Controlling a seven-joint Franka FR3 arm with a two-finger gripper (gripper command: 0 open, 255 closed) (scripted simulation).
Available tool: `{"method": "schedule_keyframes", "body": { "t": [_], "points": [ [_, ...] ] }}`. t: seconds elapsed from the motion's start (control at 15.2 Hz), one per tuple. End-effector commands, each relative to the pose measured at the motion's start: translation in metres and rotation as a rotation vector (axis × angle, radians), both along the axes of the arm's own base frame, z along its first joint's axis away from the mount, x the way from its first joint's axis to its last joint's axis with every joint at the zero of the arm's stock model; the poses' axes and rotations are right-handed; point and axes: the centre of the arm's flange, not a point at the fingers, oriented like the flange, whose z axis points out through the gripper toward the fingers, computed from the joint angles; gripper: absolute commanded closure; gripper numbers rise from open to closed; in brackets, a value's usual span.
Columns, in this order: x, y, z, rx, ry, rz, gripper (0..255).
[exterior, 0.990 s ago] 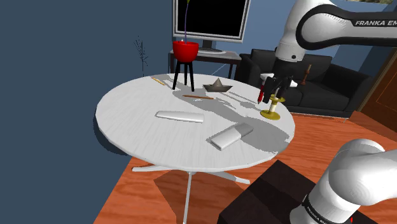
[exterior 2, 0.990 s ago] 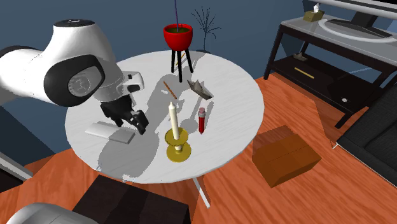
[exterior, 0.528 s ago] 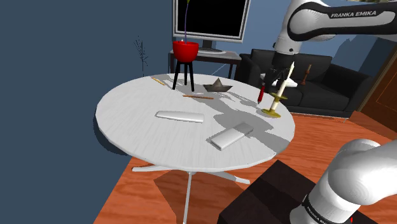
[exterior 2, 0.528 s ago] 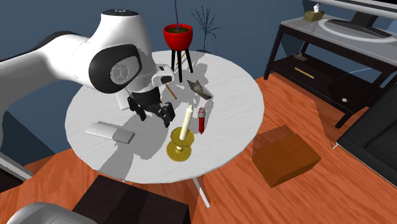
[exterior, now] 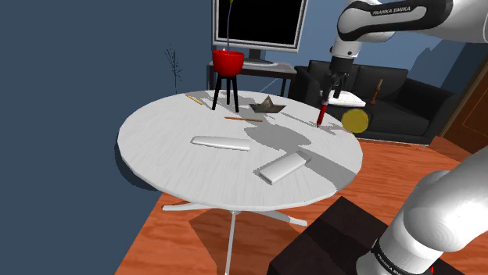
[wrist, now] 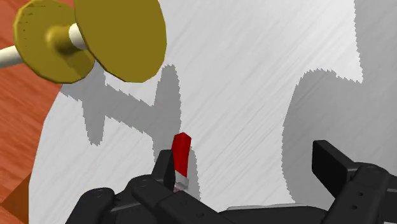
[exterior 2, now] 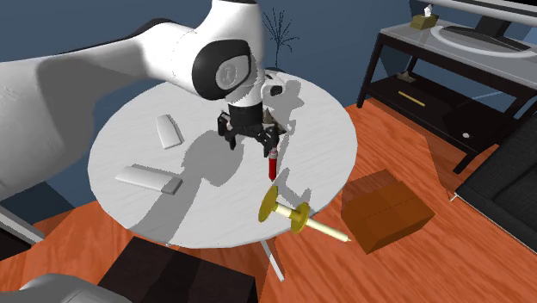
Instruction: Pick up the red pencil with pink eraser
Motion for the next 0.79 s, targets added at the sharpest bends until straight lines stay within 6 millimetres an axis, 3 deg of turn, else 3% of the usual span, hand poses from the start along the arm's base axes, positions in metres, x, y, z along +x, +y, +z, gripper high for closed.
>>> {"method": "schedule_keyframes", "body": {
  "t": [0.0,0.2,0.73],
  "points": [
    [0.015,-0.021,0.005,0.001,0.005,0.013,0],
    [0.041,-0.053,0.009,0.005,0.012,0.029,0],
    [0.041,-0.054,-0.031,0.005,0.012,0.03,0]
  ]
}}
